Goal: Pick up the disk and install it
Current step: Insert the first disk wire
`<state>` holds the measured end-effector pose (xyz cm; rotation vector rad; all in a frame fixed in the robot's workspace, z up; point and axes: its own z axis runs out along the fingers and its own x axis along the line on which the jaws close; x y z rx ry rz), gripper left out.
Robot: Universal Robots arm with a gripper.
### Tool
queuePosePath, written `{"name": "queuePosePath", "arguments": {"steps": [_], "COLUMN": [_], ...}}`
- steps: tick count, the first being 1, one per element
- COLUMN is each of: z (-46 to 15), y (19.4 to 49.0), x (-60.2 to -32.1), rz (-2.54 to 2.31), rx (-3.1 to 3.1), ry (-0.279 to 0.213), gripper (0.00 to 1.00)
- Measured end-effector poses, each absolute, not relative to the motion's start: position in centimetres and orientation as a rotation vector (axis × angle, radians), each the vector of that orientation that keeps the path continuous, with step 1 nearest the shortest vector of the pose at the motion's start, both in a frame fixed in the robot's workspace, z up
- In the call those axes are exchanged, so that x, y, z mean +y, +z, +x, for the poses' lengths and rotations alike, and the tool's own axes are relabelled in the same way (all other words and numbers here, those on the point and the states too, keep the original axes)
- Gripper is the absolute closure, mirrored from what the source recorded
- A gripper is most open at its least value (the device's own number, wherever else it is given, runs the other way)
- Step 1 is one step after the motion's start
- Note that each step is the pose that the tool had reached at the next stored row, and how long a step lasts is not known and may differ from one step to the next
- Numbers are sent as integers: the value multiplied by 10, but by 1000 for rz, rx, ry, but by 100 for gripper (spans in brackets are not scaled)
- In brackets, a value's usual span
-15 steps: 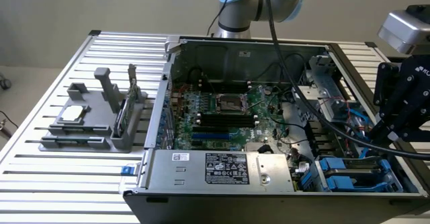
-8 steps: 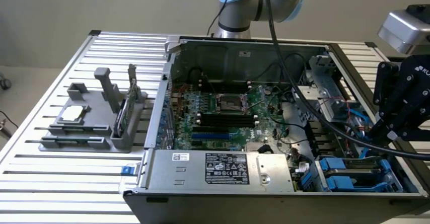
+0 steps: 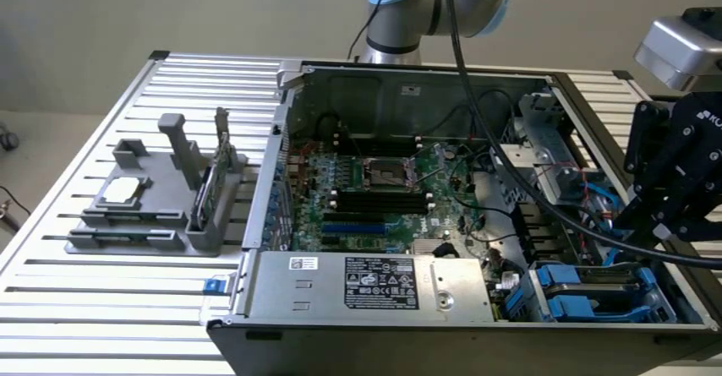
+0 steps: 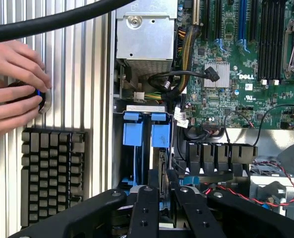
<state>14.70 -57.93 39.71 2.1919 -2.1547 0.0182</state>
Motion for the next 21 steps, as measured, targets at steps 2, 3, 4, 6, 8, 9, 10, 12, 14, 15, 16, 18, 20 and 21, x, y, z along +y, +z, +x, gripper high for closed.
{"name": "queuePosePath", "arguments": {"steps": [2,3,4,6,8,9,10,12,14,15,16,18,20,21], "z": [147,147,147,147,147,147,147,147,147,147,147,147,147,147], "y": [397,397,397,397,396,396,395,395,394,394,394,394,394,394], "x": [-579,-579,-579,-579,-579,-579,-579,-579,-579,-579,-579,-579,-579,-579], "rz": [2192,2192,2192,2179,2144,2126,2108,2072,2034,2014,1993,1952,1911,1890], "rx": [-2155,-2155,-2155,-2168,-2203,-2220,-2238,-2272,-2306,-2323,-2341,-2375,-2408,-2425], "ry": [18,18,18,18,15,14,13,10,8,7,6,5,3,2], "gripper": [73,66,66,66,66,66,66,66,66,66,66,66,66,66]}}
